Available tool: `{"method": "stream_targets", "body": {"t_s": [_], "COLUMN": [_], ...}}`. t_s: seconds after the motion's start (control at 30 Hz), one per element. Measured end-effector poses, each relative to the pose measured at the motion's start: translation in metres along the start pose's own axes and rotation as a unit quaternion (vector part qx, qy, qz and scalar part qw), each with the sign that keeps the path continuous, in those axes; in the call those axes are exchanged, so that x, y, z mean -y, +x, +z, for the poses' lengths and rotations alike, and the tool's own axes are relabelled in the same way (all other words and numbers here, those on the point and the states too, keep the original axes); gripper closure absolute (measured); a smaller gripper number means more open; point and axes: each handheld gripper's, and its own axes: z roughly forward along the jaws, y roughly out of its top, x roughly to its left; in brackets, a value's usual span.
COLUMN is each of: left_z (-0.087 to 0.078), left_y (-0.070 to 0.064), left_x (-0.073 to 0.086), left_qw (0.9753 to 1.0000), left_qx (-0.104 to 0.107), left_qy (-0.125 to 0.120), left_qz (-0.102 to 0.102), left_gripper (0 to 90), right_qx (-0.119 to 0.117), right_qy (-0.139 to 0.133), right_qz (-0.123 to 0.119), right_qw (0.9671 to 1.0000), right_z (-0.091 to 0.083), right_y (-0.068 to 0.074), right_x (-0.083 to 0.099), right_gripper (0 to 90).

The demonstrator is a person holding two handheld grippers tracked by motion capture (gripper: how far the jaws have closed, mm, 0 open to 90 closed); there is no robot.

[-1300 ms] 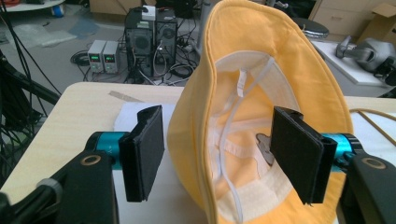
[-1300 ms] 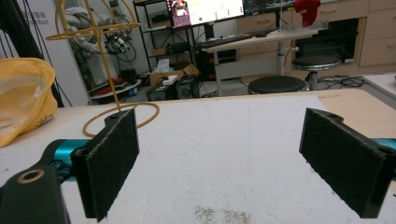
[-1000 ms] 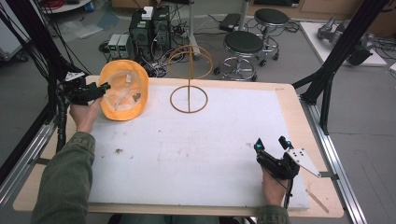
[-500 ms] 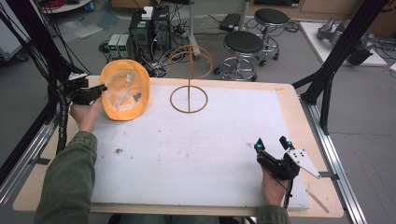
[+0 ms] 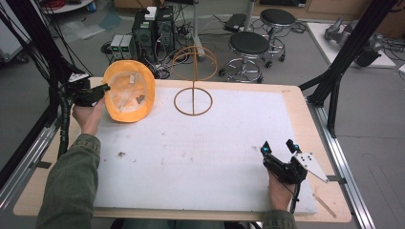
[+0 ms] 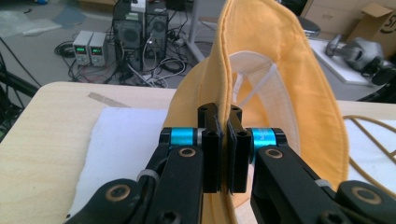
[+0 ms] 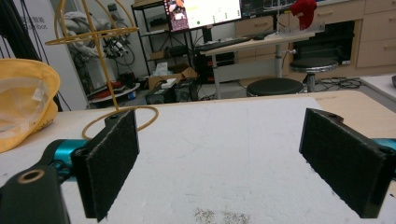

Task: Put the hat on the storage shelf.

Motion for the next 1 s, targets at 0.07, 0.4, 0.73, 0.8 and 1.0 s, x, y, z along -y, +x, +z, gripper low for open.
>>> {"method": "stream_targets", "body": {"t_s": [0.07,0.4,0.73,0.8,1.0], "left_z": [0.000,-0.013,-0.026,-0.029,-0.038], "left_y": [0.000,-0.010,-0.014,-0.015,-0.018], "left_x": [0.000,-0.009,-0.018,-0.021,-0.035], "left_qw": [1.0000,0.9965,0.9882,0.9867,0.9781], "left_qx": [0.004,0.008,0.018,0.010,-0.004], "left_qy": [-0.005,-0.080,-0.150,-0.159,-0.206], "left_qz": [0.001,0.024,0.022,0.031,0.026], "left_gripper": [86.8,86.8,86.8,86.8,86.8], "right_qx": [-0.001,-0.002,-0.001,-0.001,-0.001], "right_qy": [0.000,-0.001,-0.003,-0.004,0.000], "right_qz": [0.004,0.005,0.010,0.009,0.013], "right_qw": [1.0000,1.0000,0.9999,0.9999,0.9999], "right_z": [0.000,0.000,0.001,0.001,0.001], "right_y": [0.000,0.000,0.000,0.000,0.000], "right_x": [0.000,0.000,0.000,0.000,0.000], "right_gripper": [10.9,10.9,10.9,10.9,10.9]}}
